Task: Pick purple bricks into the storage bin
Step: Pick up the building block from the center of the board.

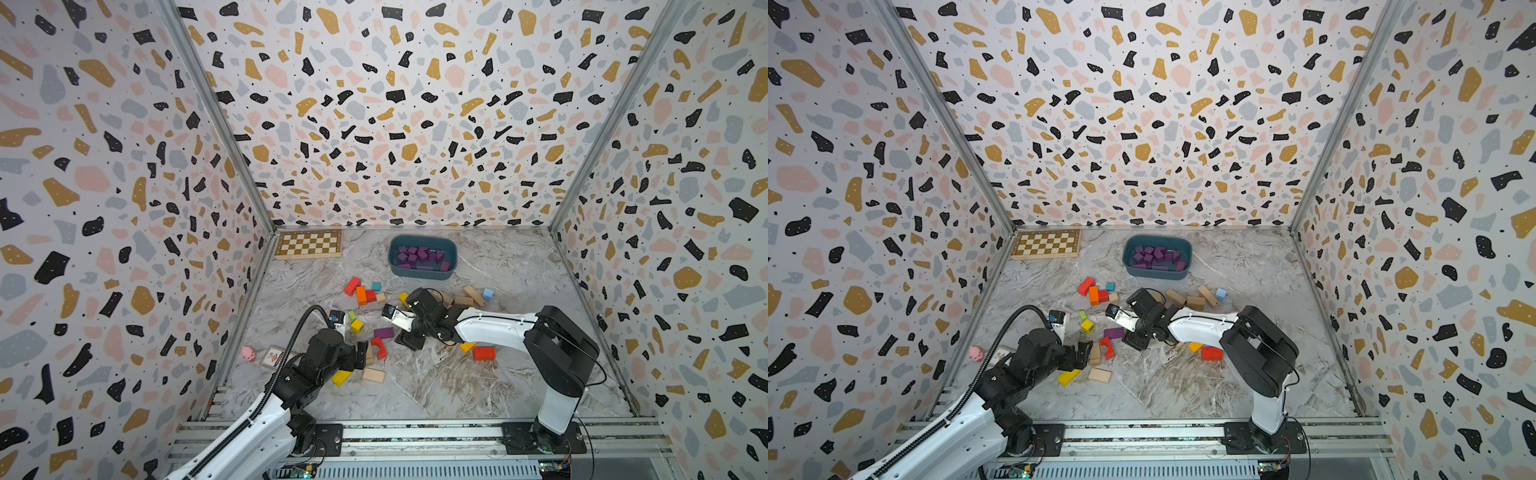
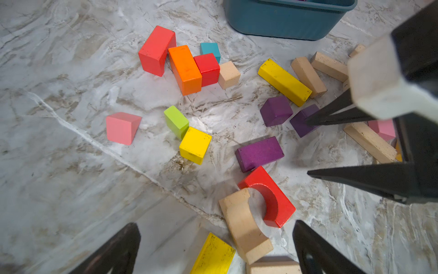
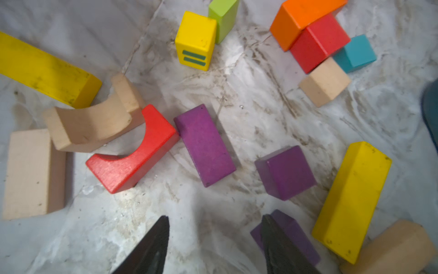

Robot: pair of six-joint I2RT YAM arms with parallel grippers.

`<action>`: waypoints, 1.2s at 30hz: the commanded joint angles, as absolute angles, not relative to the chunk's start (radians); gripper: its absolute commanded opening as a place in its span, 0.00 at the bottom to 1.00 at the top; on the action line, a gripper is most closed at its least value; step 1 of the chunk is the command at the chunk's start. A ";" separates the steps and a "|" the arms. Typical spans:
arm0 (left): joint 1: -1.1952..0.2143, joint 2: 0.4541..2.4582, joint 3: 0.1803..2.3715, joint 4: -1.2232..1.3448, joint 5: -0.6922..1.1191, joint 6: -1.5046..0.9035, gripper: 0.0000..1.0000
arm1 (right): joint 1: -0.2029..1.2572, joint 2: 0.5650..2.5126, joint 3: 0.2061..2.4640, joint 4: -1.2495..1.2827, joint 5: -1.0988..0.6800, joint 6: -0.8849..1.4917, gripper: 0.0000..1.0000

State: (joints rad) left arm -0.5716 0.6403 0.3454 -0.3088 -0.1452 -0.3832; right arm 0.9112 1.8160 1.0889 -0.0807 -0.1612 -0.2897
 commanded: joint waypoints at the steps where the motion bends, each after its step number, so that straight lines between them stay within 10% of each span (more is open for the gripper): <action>1: -0.572 0.622 0.322 -0.263 -0.167 -0.391 0.99 | 0.926 1.818 1.134 -0.108 -0.120 -0.354 0.63; 36: -0.572 0.554 0.295 -0.264 -0.197 -0.401 0.99 | 0.932 2.039 1.283 -0.041 -0.301 -0.432 0.57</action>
